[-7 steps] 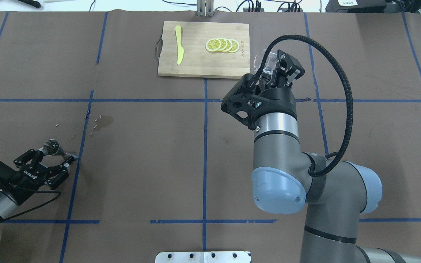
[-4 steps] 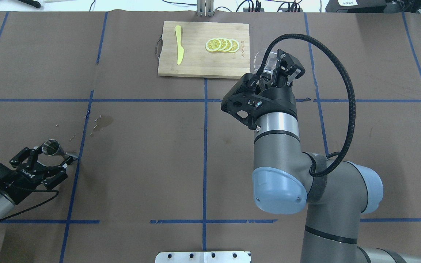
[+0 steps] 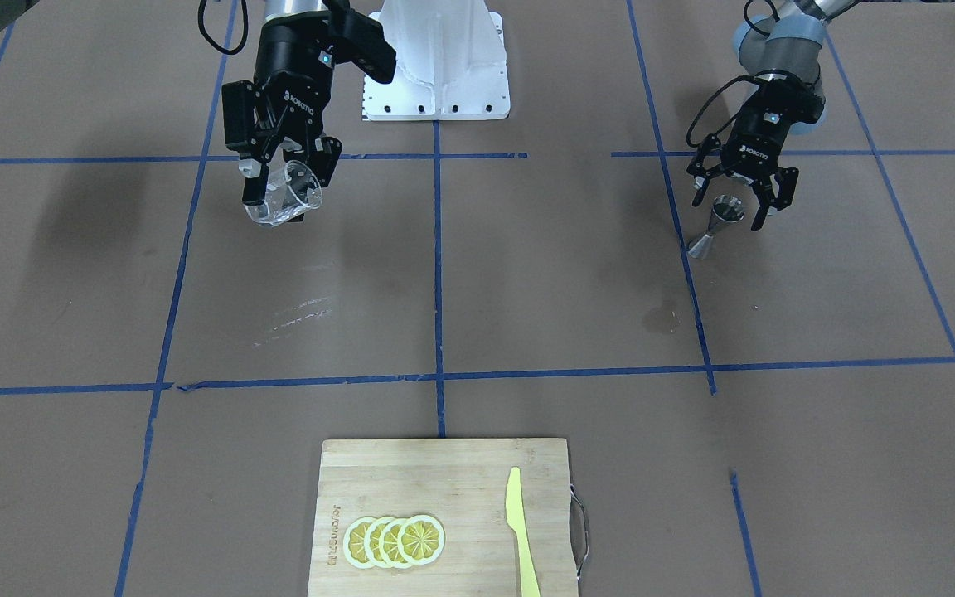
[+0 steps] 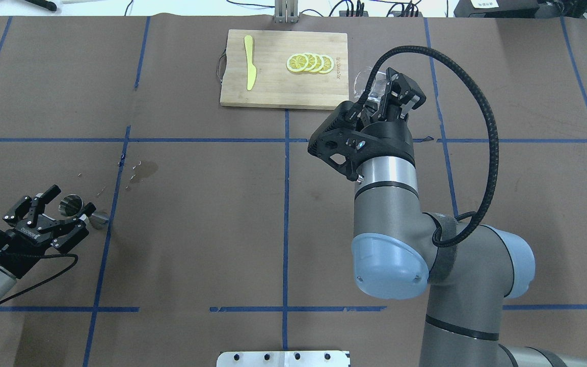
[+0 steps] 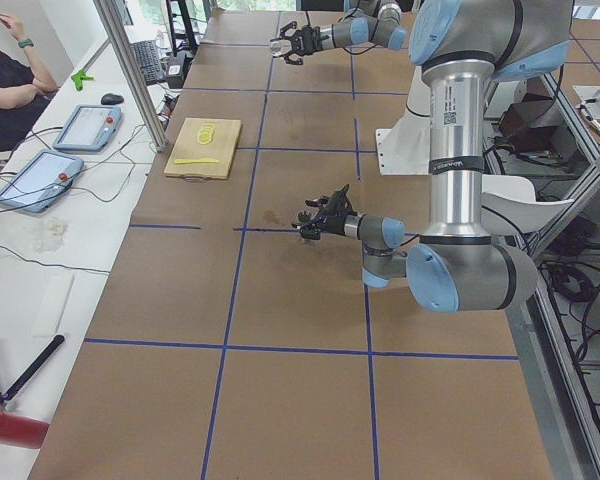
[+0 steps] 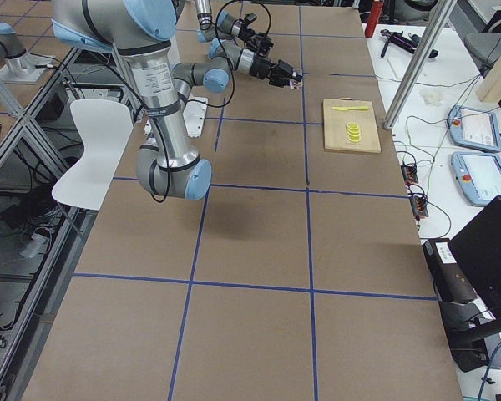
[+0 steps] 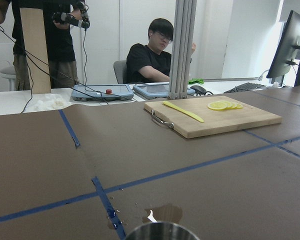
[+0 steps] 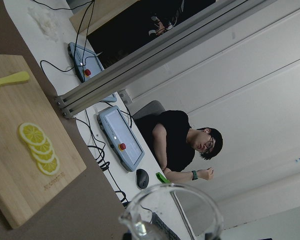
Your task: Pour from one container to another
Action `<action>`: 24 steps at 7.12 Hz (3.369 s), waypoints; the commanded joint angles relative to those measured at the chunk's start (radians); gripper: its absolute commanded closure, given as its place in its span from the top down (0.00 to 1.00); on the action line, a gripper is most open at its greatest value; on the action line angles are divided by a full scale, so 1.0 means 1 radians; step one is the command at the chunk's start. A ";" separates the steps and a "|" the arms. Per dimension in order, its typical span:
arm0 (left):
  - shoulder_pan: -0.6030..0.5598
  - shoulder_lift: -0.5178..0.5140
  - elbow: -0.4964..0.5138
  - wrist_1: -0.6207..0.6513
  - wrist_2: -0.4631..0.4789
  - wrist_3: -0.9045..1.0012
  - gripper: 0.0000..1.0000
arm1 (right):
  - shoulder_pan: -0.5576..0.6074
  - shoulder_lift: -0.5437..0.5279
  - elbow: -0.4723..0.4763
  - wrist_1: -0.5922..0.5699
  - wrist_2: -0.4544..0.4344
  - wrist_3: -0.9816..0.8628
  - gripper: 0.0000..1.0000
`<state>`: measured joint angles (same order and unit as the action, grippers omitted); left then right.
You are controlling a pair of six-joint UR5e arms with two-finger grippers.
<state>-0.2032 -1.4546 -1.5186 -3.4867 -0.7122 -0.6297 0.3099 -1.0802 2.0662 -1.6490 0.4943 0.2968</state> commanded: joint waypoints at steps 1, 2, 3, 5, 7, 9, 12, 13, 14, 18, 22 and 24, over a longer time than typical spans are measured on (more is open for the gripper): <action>-0.001 -0.003 -0.018 0.000 0.013 0.002 1.00 | 0.000 0.000 0.000 0.000 0.001 0.001 0.00; -0.008 0.002 -0.038 -0.008 -0.025 0.059 1.00 | 0.000 0.000 0.000 0.000 0.000 0.001 0.00; -0.045 0.016 -0.051 -0.043 -0.095 0.099 1.00 | 0.000 0.000 0.000 0.000 0.000 -0.001 0.00; -0.230 0.052 -0.055 -0.041 -0.382 0.114 1.00 | 0.000 0.000 0.000 0.000 0.000 0.001 0.00; -0.469 0.048 -0.054 0.093 -0.661 0.122 1.00 | 0.000 -0.001 -0.001 0.000 0.001 0.001 0.00; -0.698 0.019 -0.052 0.264 -0.925 0.161 1.00 | -0.002 -0.001 0.000 0.000 0.001 0.001 0.00; -0.894 -0.030 -0.041 0.391 -1.002 0.345 1.00 | -0.002 -0.001 0.000 0.000 0.001 0.001 0.00; -0.912 -0.023 -0.038 0.393 -0.974 0.331 1.00 | -0.002 -0.003 -0.001 0.000 0.001 0.002 0.00; -0.962 -0.026 -0.037 0.399 -0.980 0.328 1.00 | -0.002 -0.003 0.000 0.000 0.001 0.002 0.00; -1.028 -0.027 -0.015 0.677 -0.992 0.335 1.00 | -0.002 -0.003 0.000 0.000 0.001 0.002 0.00; -1.197 -0.035 -0.021 1.152 -1.421 0.340 1.00 | -0.002 -0.003 -0.001 0.000 0.001 0.002 0.00; -1.222 -0.058 -0.025 1.483 -1.432 0.519 1.00 | -0.002 -0.003 -0.001 0.000 0.001 0.002 0.00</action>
<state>-1.4040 -1.4976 -1.5406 -2.2028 -2.1275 -0.2259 0.3083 -1.0830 2.0648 -1.6490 0.4955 0.2991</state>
